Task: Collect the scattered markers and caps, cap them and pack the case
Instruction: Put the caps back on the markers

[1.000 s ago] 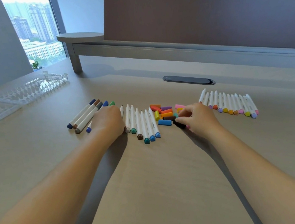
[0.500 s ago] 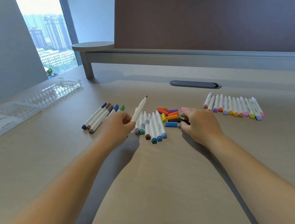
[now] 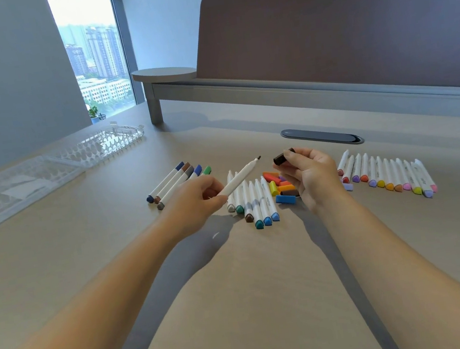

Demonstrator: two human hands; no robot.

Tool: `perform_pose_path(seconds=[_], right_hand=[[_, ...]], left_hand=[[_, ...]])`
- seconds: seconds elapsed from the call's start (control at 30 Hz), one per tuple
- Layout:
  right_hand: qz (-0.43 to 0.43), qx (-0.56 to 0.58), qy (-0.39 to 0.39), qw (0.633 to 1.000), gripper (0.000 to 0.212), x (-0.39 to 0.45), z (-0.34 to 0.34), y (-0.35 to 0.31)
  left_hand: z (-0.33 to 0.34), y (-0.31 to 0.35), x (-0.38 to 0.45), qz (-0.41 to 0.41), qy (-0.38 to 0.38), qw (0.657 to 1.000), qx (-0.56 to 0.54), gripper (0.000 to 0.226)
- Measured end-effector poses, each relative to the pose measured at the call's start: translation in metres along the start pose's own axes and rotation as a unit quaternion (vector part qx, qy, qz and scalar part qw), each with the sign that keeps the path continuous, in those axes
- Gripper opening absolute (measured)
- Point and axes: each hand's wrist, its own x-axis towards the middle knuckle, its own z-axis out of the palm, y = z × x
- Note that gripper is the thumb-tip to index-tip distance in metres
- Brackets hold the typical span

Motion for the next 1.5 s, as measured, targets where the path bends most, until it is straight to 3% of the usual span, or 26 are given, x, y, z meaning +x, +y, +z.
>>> perform_pose_path(seconds=[0.13, 0.4, 0.77, 0.9, 1.13, 1.23, 1.5], right_hand=[[0.005, 0.030, -0.001, 1.000, 0.025, -0.001, 0.002, 0.002], [-0.008, -0.004, -0.029, 1.000, 0.023, -0.005, 0.008, 0.001], [-0.062, -0.128, -0.034, 0.989, 0.018, -0.004, 0.018, 0.007], [-0.066, -0.111, -0.038, 0.991, 0.017, -0.001, 0.024, 0.006], [-0.098, -0.146, -0.083, 0.981, 0.030, 0.006, 0.032, 0.007], [-0.128, -0.217, -0.086, 0.964, 0.036, 0.012, 0.029, 0.010], [-0.144, -0.316, -0.020, 0.938, 0.027, 0.026, 0.006, 0.014]], left_hand=[[0.001, -0.001, 0.001, 0.009, -0.005, 1.000, 0.001, 0.015], [0.005, -0.004, 0.005, 0.034, -0.013, 0.999, 0.028, 0.003], [0.010, 0.008, 0.019, 0.037, 0.070, 0.996, 0.044, 0.022], [0.010, 0.011, 0.026, 0.027, 0.100, 0.994, 0.044, 0.025], [0.006, -0.002, 0.038, 0.022, 0.120, 0.992, 0.029, 0.023], [0.007, -0.009, 0.042, 0.005, 0.109, 0.992, 0.067, 0.020], [0.019, -0.030, 0.050, 0.005, 0.036, 0.973, 0.228, 0.035]])
